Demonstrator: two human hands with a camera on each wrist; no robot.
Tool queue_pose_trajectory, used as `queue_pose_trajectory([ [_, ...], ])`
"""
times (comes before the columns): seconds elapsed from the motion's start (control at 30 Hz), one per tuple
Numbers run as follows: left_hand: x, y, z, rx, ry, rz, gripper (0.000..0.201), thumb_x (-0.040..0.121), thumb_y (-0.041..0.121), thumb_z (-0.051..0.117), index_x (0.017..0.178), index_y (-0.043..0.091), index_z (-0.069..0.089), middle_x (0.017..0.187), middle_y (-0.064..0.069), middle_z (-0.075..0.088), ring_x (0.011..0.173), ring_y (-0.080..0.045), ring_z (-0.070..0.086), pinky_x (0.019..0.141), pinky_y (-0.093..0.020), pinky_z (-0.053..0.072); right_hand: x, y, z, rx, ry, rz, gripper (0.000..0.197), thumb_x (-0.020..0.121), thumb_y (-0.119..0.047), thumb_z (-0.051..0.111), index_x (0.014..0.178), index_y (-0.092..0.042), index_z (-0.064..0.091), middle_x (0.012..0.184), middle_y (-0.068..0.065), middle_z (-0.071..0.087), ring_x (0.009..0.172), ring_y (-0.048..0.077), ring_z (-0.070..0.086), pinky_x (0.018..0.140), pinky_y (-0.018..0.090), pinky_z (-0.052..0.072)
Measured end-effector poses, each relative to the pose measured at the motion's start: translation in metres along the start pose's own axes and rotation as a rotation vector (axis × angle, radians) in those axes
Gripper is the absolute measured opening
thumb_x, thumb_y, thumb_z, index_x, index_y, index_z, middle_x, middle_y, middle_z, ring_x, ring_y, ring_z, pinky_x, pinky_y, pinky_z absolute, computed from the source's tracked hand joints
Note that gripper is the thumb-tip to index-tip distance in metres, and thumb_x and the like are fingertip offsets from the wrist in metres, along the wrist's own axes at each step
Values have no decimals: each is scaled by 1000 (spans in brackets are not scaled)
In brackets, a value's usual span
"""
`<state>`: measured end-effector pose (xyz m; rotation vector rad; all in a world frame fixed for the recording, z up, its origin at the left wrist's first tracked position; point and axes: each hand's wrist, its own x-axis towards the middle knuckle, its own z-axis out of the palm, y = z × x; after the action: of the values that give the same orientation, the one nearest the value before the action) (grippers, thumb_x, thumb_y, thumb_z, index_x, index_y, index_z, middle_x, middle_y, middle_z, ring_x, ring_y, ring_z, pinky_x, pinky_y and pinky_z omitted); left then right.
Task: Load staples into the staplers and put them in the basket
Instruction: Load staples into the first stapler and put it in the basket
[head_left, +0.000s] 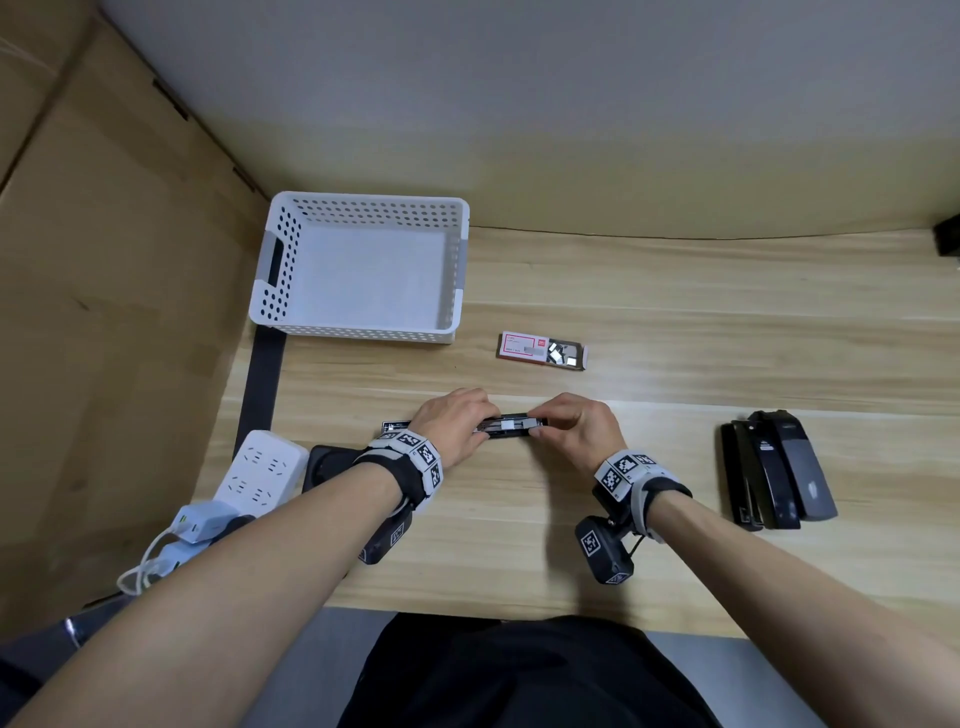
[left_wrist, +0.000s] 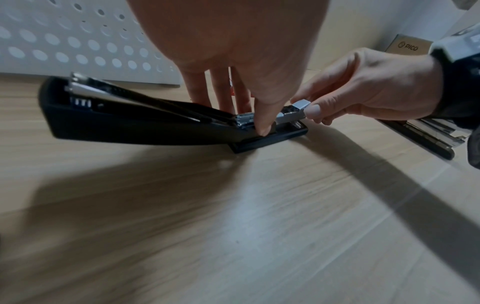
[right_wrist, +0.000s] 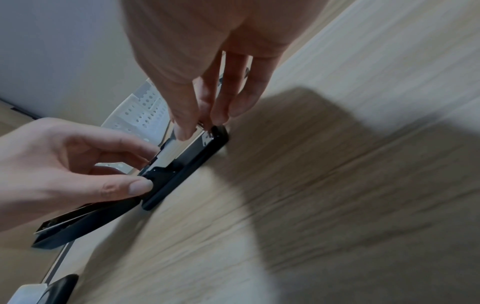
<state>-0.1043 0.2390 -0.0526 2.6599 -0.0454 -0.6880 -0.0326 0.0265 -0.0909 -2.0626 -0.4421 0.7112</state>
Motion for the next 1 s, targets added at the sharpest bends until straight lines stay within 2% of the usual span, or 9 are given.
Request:
queue_pose_trajectory([
  [0.23,1,0,-2,1,-9,4,29,92,27,59,121,29,60,114,8,55,114,-16,50,81,-31,42,1,3,3,57,14,8,18,73,-19,83,88,-26,78,85,-14,71,81,6,65,80,30,51],
  [0.4,1,0,-1,-5,4,11,28,92,27,60,120,29,61,113,8,55,113,-16,51,79,-29,41,1,3,3,2,5,-3,19,73,-21,82,90,-29,77,87,-16,70,83,5,64,80,29,51],
  [0.5,1,0,-1,-4,7,17,28,92,27,60,119,28,62,112,7,55,112,-16,50,79,-30,42,1,2,3,-77,-12,1,27,72,-23,82,97,-30,76,91,-17,68,85,3,62,82,28,50],
  [0.67,3,0,-1,1,5,6,28,92,26,60,120,29,61,112,8,55,112,-15,51,76,-28,38,1,0,1,-125,-29,-4,31,71,-25,81,100,-30,75,91,-16,67,85,5,61,81,29,50],
  [0.77,3,-1,-1,18,-6,-6,31,91,27,60,121,30,60,114,8,55,113,-16,50,80,-31,43,2,-2,1,-162,-37,-16,32,71,-26,81,102,-30,74,91,-16,65,82,5,60,78,28,51],
  [0.9,-7,-11,-10,205,-55,-46,36,84,26,65,119,22,57,115,2,53,113,-21,50,83,-36,46,5,-2,-1,-239,-44,-32,22,74,-24,80,94,-30,75,91,-15,60,74,7,57,72,35,52],
  [1.0,-23,-29,-23,376,-156,-178,41,82,25,69,120,17,55,120,-2,51,115,-23,49,88,-39,43,6,0,-2,-264,-29,-34,24,72,-27,81,94,-34,73,96,-17,57,76,6,57,70,33,52],
])
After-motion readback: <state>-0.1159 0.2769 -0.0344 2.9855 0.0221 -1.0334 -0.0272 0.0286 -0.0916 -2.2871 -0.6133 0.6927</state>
